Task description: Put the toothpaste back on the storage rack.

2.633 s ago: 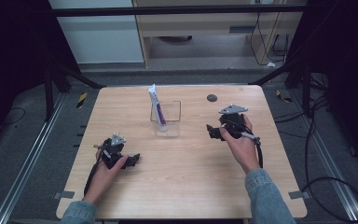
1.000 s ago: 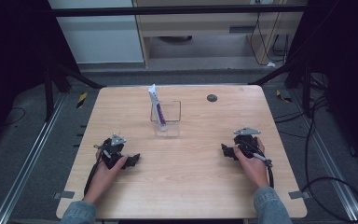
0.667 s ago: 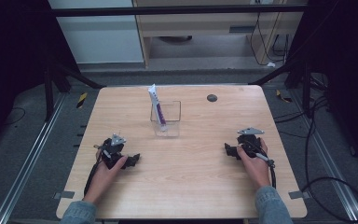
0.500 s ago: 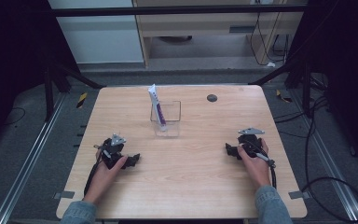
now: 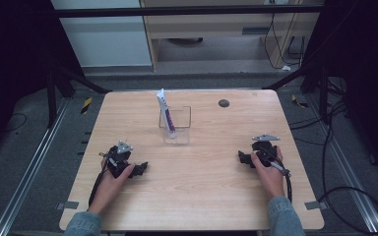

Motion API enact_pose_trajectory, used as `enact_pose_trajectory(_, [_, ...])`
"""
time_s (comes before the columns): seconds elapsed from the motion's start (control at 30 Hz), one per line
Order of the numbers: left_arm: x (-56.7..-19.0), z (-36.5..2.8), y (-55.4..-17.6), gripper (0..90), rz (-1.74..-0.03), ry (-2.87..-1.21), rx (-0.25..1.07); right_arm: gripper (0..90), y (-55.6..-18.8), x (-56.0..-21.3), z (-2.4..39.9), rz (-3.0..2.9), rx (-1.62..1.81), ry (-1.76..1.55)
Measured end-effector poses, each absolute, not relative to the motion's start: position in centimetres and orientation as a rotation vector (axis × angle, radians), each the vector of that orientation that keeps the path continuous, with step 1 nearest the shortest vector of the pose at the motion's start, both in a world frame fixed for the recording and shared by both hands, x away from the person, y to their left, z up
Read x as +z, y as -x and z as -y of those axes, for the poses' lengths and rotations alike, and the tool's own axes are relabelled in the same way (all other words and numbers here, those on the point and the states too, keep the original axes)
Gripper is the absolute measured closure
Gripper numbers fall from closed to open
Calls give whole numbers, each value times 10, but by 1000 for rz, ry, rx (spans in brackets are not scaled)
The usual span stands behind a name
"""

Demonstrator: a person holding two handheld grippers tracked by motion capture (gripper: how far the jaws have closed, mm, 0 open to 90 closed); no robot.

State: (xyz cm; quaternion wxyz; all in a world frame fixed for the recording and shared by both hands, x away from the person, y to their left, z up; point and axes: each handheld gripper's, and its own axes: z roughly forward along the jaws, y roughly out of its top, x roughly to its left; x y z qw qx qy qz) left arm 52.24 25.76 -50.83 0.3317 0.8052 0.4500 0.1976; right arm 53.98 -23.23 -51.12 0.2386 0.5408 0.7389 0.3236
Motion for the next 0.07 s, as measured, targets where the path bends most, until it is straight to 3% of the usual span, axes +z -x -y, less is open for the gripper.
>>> enact_pose_trajectory(0.07, [-508,-258,-522,0,-1176,-2104,516,38,-540,-512,232,-2010,874,-1498])
